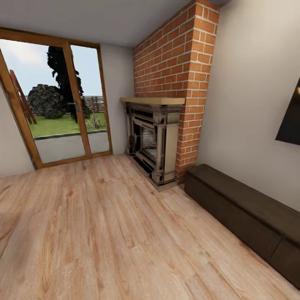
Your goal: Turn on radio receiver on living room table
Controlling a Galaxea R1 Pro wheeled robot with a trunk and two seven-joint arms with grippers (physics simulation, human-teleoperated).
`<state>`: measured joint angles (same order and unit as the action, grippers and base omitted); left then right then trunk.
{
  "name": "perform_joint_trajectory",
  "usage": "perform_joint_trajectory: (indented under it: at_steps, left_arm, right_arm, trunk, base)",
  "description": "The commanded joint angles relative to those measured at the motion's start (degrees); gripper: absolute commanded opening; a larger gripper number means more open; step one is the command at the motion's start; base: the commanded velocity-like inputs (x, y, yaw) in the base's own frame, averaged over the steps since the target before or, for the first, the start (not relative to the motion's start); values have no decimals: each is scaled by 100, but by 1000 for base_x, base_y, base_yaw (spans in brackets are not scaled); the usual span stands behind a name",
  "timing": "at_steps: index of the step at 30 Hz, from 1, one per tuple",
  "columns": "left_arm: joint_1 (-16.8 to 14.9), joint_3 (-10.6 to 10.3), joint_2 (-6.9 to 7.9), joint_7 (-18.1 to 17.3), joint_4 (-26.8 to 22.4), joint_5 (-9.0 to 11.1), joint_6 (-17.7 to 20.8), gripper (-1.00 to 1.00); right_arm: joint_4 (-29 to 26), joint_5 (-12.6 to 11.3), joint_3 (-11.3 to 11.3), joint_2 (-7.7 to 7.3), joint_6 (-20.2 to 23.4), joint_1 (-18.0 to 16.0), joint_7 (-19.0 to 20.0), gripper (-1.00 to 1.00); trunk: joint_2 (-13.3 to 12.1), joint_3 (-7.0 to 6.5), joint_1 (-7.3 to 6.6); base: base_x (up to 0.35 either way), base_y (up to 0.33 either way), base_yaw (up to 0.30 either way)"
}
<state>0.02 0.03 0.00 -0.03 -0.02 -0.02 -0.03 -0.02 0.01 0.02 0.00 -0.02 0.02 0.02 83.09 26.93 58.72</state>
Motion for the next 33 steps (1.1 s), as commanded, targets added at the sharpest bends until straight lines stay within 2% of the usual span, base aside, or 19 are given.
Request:
perform_joint_trajectory:
  at_steps: [1, 13, 33]
  left_arm:
    - [7, 30, -8, -24, -31, -21, -30, 100]
    - [7, 32, 8, -24, -183, -16, -207, 100]
    - [7, 32, 9, -24, -184, -16, -208, 100]
  right_arm:
    - [-25, 17, 31, 9, -23, 7, 17, 100]
    - [-31, 11, 24, 9, -29, 7, -44, 100]
    - [-30, 11, 33, 9, -136, 7, -48, 100]
  trunk:
    - [-1, -1, 1]
    - [-1, -1, 1]
    - [-1, -1, 1]
  base:
    - [0, 0, 0]
    - [0, 0, 13]
    - [0, 0, 256]
